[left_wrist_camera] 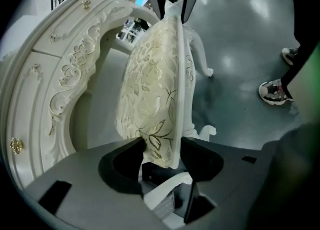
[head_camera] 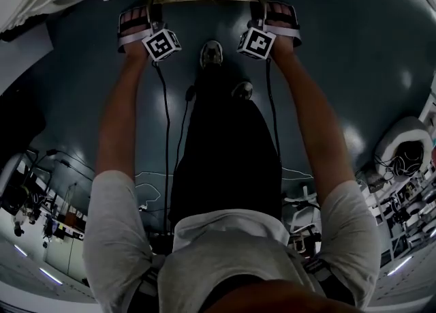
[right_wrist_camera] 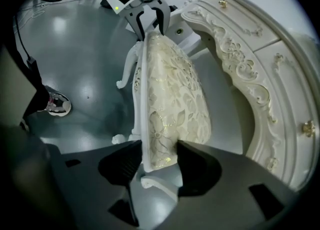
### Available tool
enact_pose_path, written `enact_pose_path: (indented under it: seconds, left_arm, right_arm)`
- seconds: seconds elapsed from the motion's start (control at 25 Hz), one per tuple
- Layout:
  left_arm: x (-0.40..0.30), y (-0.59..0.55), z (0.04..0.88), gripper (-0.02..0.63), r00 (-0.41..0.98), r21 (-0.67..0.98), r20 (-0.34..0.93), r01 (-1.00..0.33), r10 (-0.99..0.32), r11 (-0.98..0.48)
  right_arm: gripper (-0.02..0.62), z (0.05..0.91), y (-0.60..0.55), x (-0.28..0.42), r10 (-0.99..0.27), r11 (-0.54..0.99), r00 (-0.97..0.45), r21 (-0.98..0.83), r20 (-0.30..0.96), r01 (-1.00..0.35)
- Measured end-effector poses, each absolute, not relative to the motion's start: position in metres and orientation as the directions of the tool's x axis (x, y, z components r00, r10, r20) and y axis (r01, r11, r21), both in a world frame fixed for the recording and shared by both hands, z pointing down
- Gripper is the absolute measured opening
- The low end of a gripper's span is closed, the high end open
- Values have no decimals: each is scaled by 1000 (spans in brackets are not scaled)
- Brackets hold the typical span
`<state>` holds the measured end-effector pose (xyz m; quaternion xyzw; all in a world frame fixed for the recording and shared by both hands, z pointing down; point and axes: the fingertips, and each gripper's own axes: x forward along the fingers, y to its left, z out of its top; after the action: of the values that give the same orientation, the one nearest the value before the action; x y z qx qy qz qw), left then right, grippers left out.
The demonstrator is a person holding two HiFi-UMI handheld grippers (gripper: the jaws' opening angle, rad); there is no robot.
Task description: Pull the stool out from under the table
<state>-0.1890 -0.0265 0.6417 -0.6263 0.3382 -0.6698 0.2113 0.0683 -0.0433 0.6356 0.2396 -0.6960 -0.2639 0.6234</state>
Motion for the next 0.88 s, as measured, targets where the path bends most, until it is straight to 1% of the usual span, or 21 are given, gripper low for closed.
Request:
enact_pose_path:
  seconds: [0.16,0.28,0.52,0.8,0.88]
  left_arm:
    - [-190,-19,644,227,-105,-712,701,-155,-705,-685]
    - [-192,-20,645,225,-128,-704,710,-174,-692,-689]
    - [-188,-7,641,219,-130,-661,750,-187,-649,-727]
    - [-183,19,636,199,-153,-640,767,-248,-622,-728]
    - [-182,20,633,184,-163,-644,763,-277,-626,-713]
  right_arm:
    - [230,640,-37,69,-679,733,-81,679,730,-23]
    - [230,643,-40,66,-688,725,-88,687,721,-39]
    - [227,642,-9,70,-669,743,-65,666,741,-56]
    - [227,642,8,75,-654,756,-93,653,751,-37]
    - [227,642,9,75,-647,762,-92,648,757,-26]
